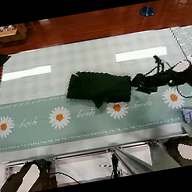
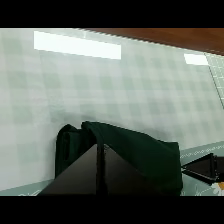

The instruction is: Fold the shirts.

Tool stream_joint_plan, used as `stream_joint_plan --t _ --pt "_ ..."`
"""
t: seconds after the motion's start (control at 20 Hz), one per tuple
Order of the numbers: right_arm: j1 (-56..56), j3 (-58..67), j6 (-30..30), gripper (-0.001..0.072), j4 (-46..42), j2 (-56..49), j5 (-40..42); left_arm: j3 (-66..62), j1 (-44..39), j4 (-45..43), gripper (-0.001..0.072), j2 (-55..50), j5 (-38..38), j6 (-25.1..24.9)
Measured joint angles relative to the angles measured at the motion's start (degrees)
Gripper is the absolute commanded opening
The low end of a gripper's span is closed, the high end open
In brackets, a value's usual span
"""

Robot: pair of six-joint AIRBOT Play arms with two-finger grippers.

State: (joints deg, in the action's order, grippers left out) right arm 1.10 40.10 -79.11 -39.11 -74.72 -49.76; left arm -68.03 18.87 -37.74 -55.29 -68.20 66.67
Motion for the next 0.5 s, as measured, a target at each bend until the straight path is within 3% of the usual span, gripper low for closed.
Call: stream_joint_plan --t 0.05,0.1,0.15,0.3,0.5 --pt "-1.7 -0.5 0.5 0.0461 2.4 -1.1 2.2 0.0 0.0 0.0 0.0028 0.0 0.0 0.0" --pt "-3.4 -0.8 1.1 0.0192 5.1 -2.2 4.2 0.0 0.0 0.0 0.0028 0.0 0.0 0.0" --pt "-4.6 -1.0 1.4 0.0028 7.6 -3.0 5.9 0.0 0.0 0.0 0.0027 0.0 0.0 0.0" --pt "-5.8 0.0 4.9 0.0032 13.2 -3.4 6.9 0.0 0.0 0.0 0.0027 0.0 0.0 0.0" --pt "-2.6 6.9 8.1 0.0032 13.1 2.4 -0.1 0.0 0.0 0.0 0.0028 0.0 0.0 0.0"
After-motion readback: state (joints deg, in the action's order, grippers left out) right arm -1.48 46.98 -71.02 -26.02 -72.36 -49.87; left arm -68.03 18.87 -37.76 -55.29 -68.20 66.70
